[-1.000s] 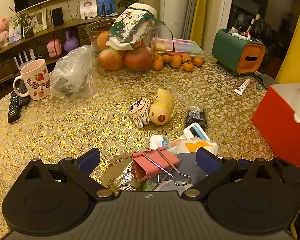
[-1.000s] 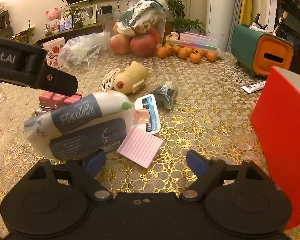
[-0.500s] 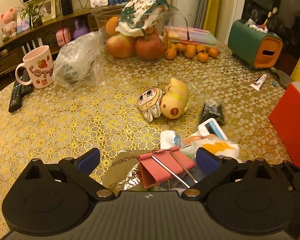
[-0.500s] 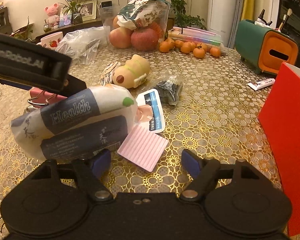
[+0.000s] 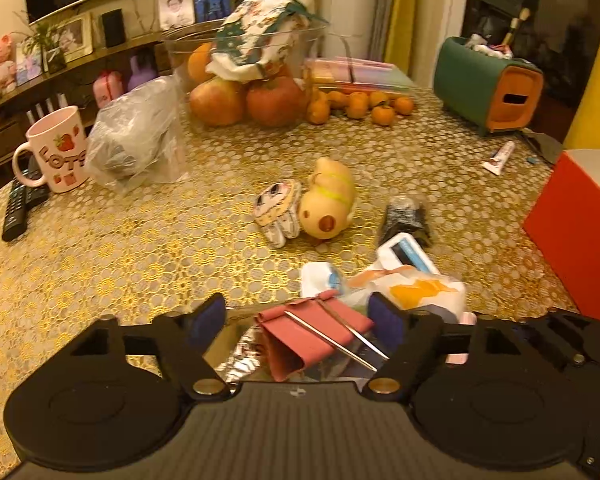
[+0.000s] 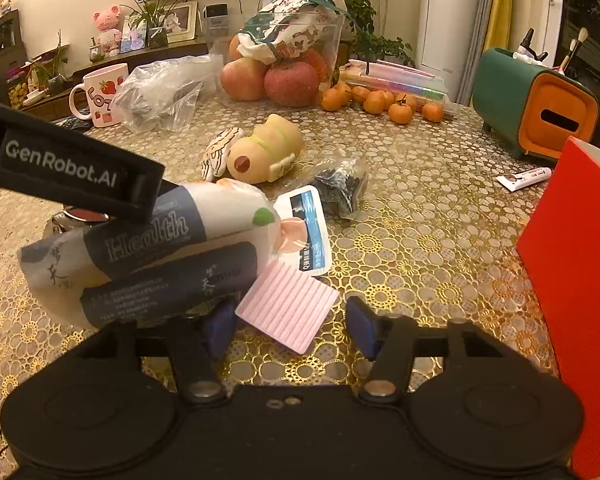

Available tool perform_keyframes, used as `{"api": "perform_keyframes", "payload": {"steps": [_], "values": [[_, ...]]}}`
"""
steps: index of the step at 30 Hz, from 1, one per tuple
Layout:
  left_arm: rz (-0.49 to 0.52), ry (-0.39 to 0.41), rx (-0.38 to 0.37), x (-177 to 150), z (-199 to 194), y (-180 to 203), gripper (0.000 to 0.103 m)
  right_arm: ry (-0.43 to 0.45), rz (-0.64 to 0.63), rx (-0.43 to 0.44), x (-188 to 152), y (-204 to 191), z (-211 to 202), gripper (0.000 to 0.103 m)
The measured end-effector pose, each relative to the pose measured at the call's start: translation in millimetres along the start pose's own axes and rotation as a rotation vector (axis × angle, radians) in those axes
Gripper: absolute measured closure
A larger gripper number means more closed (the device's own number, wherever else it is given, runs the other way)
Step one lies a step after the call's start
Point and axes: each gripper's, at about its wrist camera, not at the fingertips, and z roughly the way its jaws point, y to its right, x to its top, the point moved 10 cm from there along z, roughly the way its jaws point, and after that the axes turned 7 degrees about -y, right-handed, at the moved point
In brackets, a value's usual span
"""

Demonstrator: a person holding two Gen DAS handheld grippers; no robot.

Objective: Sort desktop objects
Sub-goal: 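Grasp the pink binder clip with the left gripper while the right grasps the pink note pad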

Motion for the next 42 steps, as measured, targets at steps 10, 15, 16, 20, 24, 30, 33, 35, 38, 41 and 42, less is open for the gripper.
{"api": "perform_keyframes", "payload": {"steps": [10, 15, 16, 20, 24, 30, 33, 35, 38, 41, 42], "values": [[-0.027, 0.024, -0.034, 1, -4, 1, 0.047, 0.015, 0.006, -0.009, -2, 8, -7, 0.050], [-0.049, 0.035, -0.054, 4, -9, -1, 0.047, 0.027, 0.014, -0.008, -4, 14, -16, 0.050], [-0.054, 0.036, -0.057, 4, -11, -1, 0.047, 0.029, 0.016, -0.008, -4, 16, -19, 0.050], [-0.068, 0.040, -0.072, 5, -18, 0, 0.047, 0.038, 0.022, -0.002, -5, 22, -30, 0.050], [-0.074, 0.043, -0.085, 5, -27, 2, 0.047, 0.048, 0.025, -0.001, -6, 28, -44, 0.050], [-0.069, 0.057, -0.102, 6, -46, 9, 0.047, 0.058, 0.017, 0.008, -9, 33, -68, 0.050], [-0.050, 0.063, -0.101, 6, -55, 14, 0.047, 0.061, 0.011, 0.006, -11, 36, -80, 0.050], [-0.044, 0.063, -0.110, 6, -61, 19, 0.047, 0.064, 0.014, 0.012, -11, 38, -88, 0.050], [-0.031, 0.064, -0.129, 3, -70, 29, 0.047, 0.072, 0.015, 0.016, -12, 42, -102, 0.050], [-0.007, 0.064, -0.149, 0, -81, 42, 0.047, 0.081, 0.010, 0.017, -14, 47, -117, 0.050], [0.002, 0.064, -0.156, -1, -84, 48, 0.047, 0.085, 0.009, 0.016, -15, 49, -123, 0.050]]}}
